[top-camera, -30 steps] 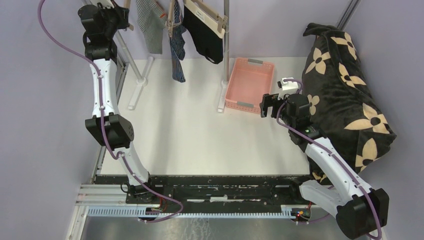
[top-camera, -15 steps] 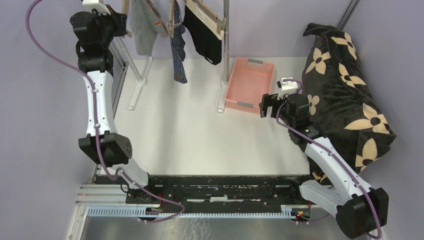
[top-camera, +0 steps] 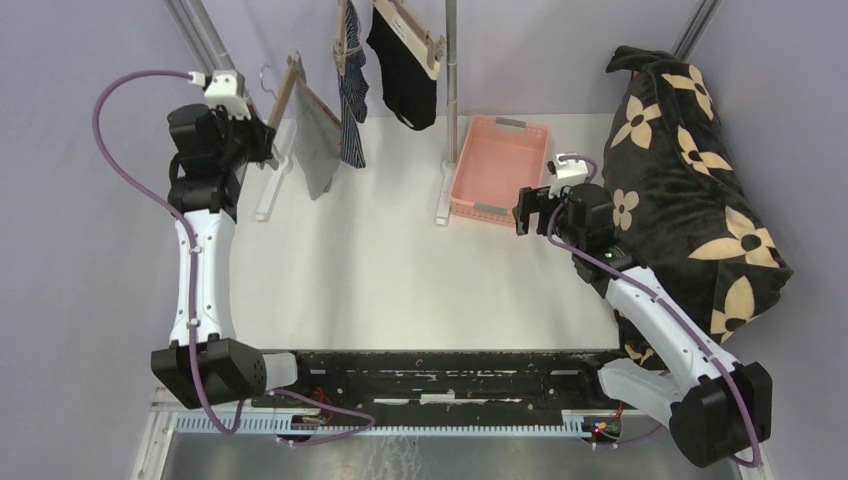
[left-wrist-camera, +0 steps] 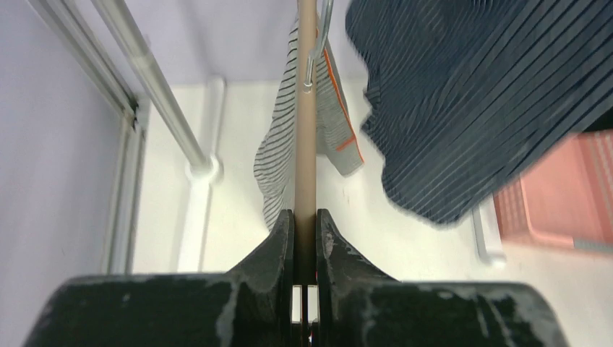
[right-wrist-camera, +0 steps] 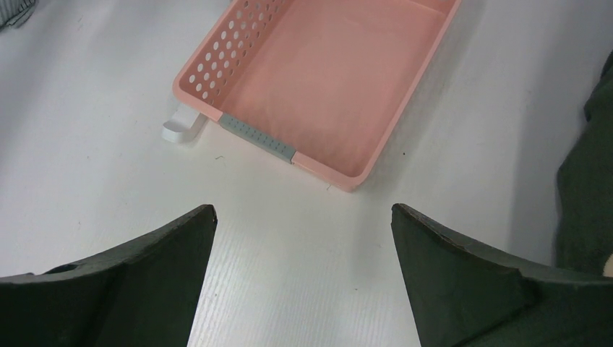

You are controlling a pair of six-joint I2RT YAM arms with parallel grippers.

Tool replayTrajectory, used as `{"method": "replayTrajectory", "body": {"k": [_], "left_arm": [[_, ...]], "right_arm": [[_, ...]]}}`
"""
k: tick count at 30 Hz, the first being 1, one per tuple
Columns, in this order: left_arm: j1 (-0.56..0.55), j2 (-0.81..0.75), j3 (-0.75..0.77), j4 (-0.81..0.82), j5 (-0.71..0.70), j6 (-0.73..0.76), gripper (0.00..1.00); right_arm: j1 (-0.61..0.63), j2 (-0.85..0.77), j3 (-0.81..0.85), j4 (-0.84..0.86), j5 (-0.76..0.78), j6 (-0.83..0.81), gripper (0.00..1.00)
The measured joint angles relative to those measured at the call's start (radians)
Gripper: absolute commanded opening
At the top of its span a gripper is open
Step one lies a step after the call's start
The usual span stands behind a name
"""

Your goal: Remove the underwear clipped to the hanger

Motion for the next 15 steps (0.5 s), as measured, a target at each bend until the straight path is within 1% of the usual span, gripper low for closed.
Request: {"method": "replayTrajectory", "body": {"k": [3, 5, 7, 11, 15], "left_arm": [[0.0, -0.078, -0.1, -0.051, 0.01, 0.021, 0.03], [0.0, -0.164, -0.187, -0.084, 0.03, 0.023, 0.03], [-0.001, -0.24, -0.228, -0.13, 0.053, 0.023, 0.03], [-0.007, -0.367, -0.237, -0.219, 0.119, 0.023, 0.03], [-0.012, -0.462, -0.237, -0.319, 0.225, 0.022, 0.03]], "right_arm": [[0.0, 0.057, 0.034, -0.002, -0.023, 0.0, 1.0], [0.0, 0.107, 0.078, -0.003, -0.046, -0.003, 1.0], [0.0, 0.154, 0.13, -0.007, -0.073, -0.01, 1.0], [0.0, 0.267, 0.278, -0.007, -0.169, -0.024, 1.0], [0.0, 0.38, 0.435, -0.019, -0.303, -0.029, 1.0]]}}
